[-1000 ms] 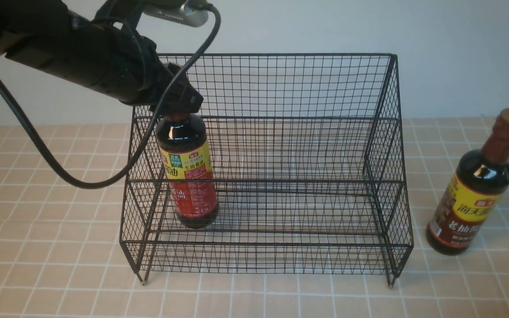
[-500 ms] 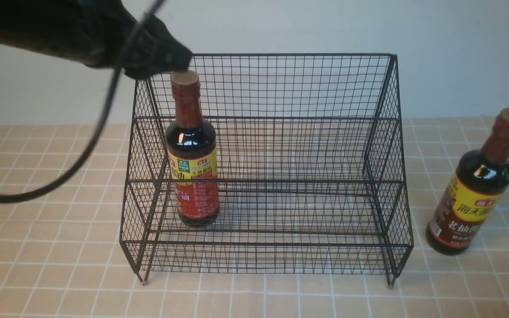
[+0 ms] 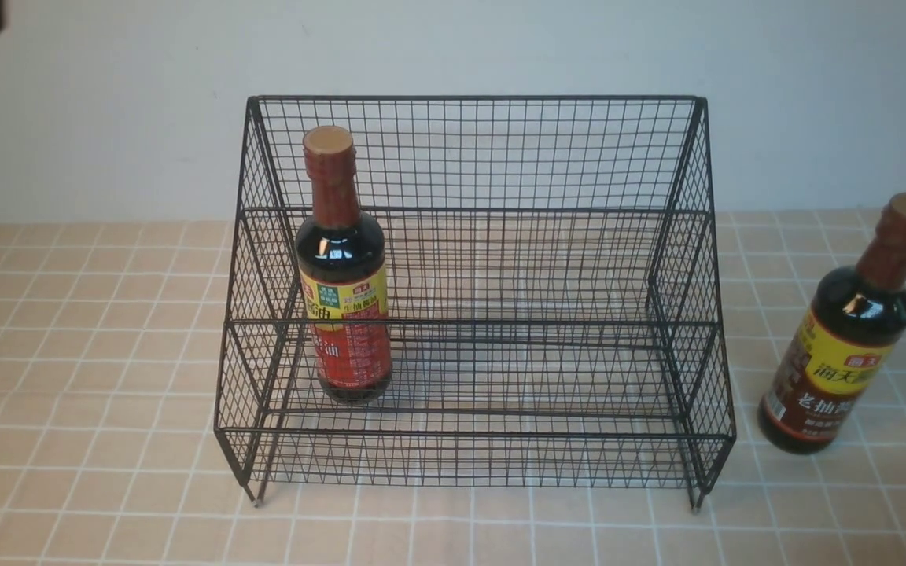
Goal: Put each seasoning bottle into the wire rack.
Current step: Use the right arm to grab the condiment bottle closest to it
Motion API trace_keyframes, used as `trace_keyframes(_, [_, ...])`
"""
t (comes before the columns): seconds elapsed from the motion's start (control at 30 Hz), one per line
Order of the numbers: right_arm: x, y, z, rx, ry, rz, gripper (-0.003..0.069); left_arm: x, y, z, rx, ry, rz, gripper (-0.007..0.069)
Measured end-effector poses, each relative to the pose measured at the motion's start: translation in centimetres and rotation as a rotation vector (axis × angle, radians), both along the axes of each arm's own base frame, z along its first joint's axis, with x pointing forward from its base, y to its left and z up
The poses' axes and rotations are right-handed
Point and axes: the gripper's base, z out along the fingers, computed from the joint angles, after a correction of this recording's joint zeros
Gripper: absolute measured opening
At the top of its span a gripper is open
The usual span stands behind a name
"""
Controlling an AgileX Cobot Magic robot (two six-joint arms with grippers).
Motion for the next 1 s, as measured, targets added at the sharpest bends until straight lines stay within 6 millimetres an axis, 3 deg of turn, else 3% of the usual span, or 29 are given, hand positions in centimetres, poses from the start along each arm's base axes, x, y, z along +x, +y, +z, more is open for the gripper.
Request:
trace_keyframes(0.03, [0.0, 0.0, 0.0, 0.0, 0.0, 0.0, -0.0014, -0.1, 0.0, -0.5, -0.001, 0.01, 0.002, -0.0007])
trace_keyframes(0.1, [0.0, 0.0, 0.0, 0.0, 0.0, 0.0, -0.0014, -2.7, 0.7, -2.9, -0.046, -0.039, 0.023, -0.0007])
trace_keyframes(0.27, [0.0, 0.0, 0.0, 0.0, 0.0, 0.0, -0.0014, -6.3, 1.6, -7.7, -0.128, -0.128, 0.048, -0.0007])
trace_keyframes(0.53, [0.0, 0.0, 0.0, 0.0, 0.0, 0.0, -0.0014, -10.0, 2.2, -12.5, -0.183, -0.196, 0.036, -0.0007])
trace_keyframes(0.83, [0.0, 0.0, 0.0, 0.0, 0.0, 0.0, -0.0014, -10.8, 2.7, -14.2, -0.135, -0.233, 0.061, -0.0007])
trace_keyframes(1.0, [0.0, 0.0, 0.0, 0.0, 0.0, 0.0, -0.0014, -9.6, 3.1, -17.2, -0.043, -0.259, 0.124, -0.0007])
